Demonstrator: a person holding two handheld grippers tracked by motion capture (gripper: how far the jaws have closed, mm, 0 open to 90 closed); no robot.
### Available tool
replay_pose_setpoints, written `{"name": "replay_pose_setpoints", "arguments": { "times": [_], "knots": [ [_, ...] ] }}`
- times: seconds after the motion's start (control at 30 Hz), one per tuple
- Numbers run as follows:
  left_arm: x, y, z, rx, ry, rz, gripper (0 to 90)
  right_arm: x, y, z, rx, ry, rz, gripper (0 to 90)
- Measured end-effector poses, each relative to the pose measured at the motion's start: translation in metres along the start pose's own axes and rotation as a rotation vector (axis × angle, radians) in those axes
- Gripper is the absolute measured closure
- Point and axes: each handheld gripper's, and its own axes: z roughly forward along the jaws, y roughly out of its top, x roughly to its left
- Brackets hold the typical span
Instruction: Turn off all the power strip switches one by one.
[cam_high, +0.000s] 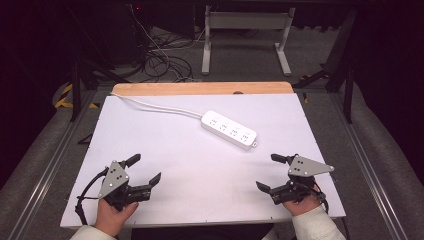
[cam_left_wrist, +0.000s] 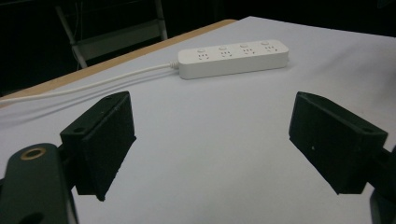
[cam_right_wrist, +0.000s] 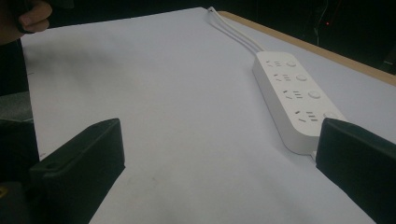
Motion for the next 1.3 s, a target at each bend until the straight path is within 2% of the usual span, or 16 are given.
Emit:
{"name": "replay_pose_setpoints", "arguments": {
  "times": [0.23,0.43,0.6,0.67,0.77,0.87,0.97,1.2,1.3],
  "knots": [
    [-0.001,0.0,0.0,0.004,0.006,0.008,15.0,-0.002,0.0,-0.001,-0.015,0.001,0.005,1.7],
    [0.0,0.0,0.0,0.005,0.003,-0.009,15.0,-0.002,0.002,0.001,-0.004,-0.004,0.007,0.3],
    [0.0,0.0,0.0,0.01,0.017,0.015,15.1,-0.002,0.004,0.002,0.011,-0.017,-0.006,1.6],
    [-0.001,0.0,0.0,0.01,0.015,0.011,15.2,-0.004,0.007,0.001,0.023,-0.032,-0.014,4.0],
    [-0.001,0.0,0.0,0.009,0.014,0.009,15.2,-0.005,0.01,0.001,0.027,-0.027,0.004,5.6],
    [-0.001,0.0,0.0,0.009,0.018,0.015,15.2,-0.008,0.015,0.001,0.027,0.001,0.054,8.6],
    [-0.001,0.0,-0.001,0.007,0.019,0.009,15.2,-0.013,0.021,0.003,0.041,0.007,0.082,9.7],
    [-0.001,0.0,-0.001,0.01,0.022,0.016,15.2,-0.024,0.038,0.016,0.088,0.002,0.09,11.0],
    [0.0,0.0,-0.001,0.006,0.023,0.011,15.2,-0.029,0.043,0.023,0.116,0.002,0.091,14.6]
  ]
}}
